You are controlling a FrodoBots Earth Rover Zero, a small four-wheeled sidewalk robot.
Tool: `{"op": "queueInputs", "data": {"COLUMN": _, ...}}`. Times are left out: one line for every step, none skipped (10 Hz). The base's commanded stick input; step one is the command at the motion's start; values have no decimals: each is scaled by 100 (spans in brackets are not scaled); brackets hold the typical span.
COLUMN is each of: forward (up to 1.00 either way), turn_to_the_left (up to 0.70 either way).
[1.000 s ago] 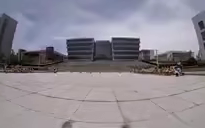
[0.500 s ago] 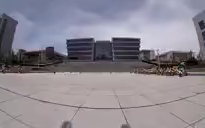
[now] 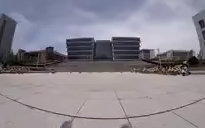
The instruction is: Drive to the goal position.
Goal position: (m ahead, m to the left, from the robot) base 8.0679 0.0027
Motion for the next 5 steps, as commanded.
{"op": "queueInputs", "data": {"forward": 70, "turn_to_the_left": 0}}
{"op": "queueInputs", "data": {"forward": 70, "turn_to_the_left": 0}}
{"op": "queueInputs", "data": {"forward": 70, "turn_to_the_left": 0}}
{"op": "queueInputs", "data": {"forward": 70, "turn_to_the_left": 0}}
{"op": "queueInputs", "data": {"forward": 70, "turn_to_the_left": 0}}
